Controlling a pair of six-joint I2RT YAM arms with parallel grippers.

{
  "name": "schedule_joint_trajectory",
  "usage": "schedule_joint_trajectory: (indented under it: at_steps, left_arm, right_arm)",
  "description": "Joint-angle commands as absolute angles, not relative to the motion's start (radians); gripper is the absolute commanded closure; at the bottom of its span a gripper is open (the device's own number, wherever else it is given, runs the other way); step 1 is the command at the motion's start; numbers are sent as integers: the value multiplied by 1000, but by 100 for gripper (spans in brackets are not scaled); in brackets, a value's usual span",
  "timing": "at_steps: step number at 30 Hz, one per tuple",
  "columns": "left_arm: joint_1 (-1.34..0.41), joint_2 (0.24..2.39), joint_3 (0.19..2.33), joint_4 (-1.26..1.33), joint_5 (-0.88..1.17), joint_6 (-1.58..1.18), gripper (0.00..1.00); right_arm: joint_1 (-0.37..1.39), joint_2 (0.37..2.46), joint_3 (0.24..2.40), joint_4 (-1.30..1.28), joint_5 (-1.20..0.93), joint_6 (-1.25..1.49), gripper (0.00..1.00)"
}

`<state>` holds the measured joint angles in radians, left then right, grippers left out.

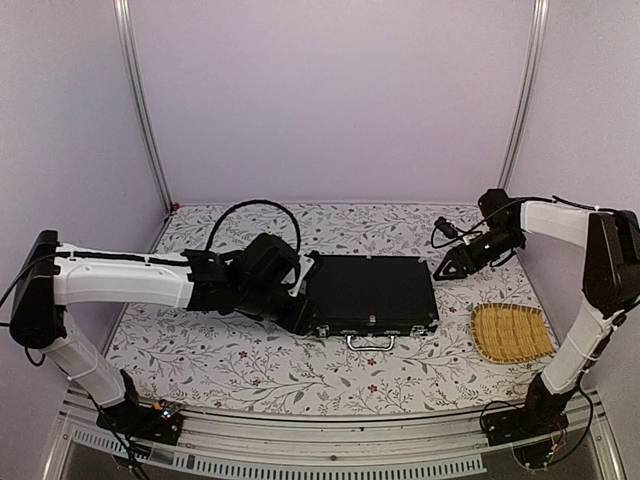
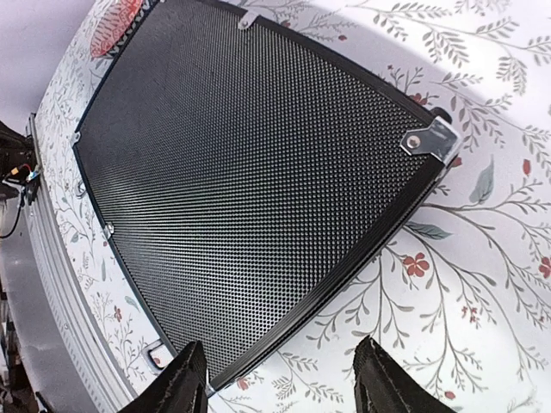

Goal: Pack up texas hold em set

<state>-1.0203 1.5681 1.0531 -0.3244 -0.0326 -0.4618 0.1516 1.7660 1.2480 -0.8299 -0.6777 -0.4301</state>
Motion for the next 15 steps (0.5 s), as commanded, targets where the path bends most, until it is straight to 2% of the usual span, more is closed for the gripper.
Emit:
schedule_joint_trajectory:
  at_steps: [1, 3, 8, 15]
  left_arm:
    - [-1039, 1582, 1031, -351, -25, -430, 48]
    - [-1046, 1600, 1033, -344, -19, -426, 49]
    - [-1054, 1645, 1022, -289, 10, -424, 64]
    - [-1064, 1737, 1000, -207, 15, -433, 72]
  right_arm:
    - [178, 1626, 1152, -751, -604, -455, 44]
    - [217, 1576, 1104, -718, -599, -486, 48]
    - [300, 1499, 998, -649, -584, -524, 67]
    - [385, 1486, 955, -613, -531, -541, 77]
